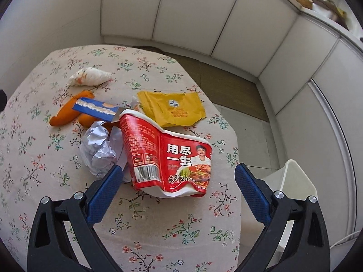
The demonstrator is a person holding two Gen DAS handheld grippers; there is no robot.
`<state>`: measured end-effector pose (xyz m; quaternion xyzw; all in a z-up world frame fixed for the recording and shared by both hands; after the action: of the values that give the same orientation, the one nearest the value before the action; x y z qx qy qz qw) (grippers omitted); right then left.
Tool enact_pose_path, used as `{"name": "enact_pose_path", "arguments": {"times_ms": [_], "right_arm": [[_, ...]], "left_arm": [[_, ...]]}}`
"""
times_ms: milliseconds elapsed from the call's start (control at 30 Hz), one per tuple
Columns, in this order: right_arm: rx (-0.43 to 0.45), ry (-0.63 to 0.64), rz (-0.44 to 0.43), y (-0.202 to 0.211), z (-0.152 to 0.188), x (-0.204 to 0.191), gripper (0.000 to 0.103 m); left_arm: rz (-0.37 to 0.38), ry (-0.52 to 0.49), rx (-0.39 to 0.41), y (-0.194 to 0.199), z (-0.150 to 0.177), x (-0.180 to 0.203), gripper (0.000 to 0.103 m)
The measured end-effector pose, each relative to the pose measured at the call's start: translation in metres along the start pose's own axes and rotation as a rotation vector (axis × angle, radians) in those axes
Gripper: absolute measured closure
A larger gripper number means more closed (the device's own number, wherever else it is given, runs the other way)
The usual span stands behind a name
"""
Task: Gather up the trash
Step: 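Move both tools back over the remaining trash on the table, then grasp the red noodle cup with the right gripper while the left gripper grasps the white tissue bundle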
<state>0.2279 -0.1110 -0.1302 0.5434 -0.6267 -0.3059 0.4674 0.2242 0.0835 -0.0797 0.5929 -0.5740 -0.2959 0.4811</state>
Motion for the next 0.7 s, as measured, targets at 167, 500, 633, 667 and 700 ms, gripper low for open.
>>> {"name": "enact_pose_path", "arguments": {"times_ms": [167, 500, 633, 667, 700], "right_arm": [[0.003, 0.083, 0.048, -0.016, -0.003, -0.010, 0.011], [-0.041, 0.051, -0.167, -0.033, -0.007, -0.012, 0.069], [-0.042, -0.029, -0.288, -0.020, -0.005, -0.002, 0.070], [-0.046, -0.045, -0.319, -0.018, -0.005, -0.001, 0.070], [-0.050, -0.066, -0.354, -0.015, -0.004, 0.001, 0.070]], "left_arm": [[0.000, 0.011, -0.013, -0.003, -0.003, -0.007, 0.011], [0.020, 0.065, -0.024, -0.009, -0.015, -0.020, 0.011], [0.077, 0.104, -0.036, -0.013, -0.024, -0.021, 0.012], [0.097, 0.114, -0.036, -0.014, -0.028, -0.021, 0.012], [0.111, 0.119, -0.032, -0.016, -0.031, -0.020, 0.012]]}}
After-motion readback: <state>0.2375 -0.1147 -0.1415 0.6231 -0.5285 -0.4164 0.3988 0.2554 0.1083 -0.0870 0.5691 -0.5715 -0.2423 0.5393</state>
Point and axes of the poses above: each gripper's, at about its wrist camera, not at the fingertips, and y roughly against the way its jaws point, x to its right, z to its underside, the point moved 4 cm from there along -y, roughly the way its jaws point, and after that the axes turned 10 degrees about -x, right-handed, at the moved point
